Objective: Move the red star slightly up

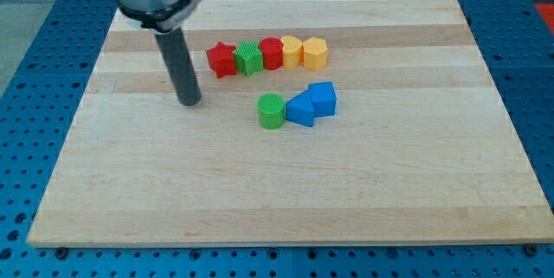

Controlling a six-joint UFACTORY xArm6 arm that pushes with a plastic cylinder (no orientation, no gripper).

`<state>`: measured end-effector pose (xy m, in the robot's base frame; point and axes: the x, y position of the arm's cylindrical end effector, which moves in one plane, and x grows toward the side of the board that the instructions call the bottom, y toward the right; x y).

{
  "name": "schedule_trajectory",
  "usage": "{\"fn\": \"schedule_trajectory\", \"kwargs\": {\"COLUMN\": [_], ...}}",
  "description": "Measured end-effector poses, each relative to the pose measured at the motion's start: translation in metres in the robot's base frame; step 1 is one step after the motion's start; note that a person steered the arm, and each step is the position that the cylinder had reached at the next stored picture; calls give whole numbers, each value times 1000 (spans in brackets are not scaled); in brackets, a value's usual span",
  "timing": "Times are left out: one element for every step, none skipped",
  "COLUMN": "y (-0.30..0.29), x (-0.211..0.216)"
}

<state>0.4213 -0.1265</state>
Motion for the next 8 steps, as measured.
{"fn": "schedule_trajectory", "kwargs": {"y": [37, 44, 49, 56, 59, 60, 61, 61], "x": [0, -6, -17, -26, -31, -37, -42, -44]}}
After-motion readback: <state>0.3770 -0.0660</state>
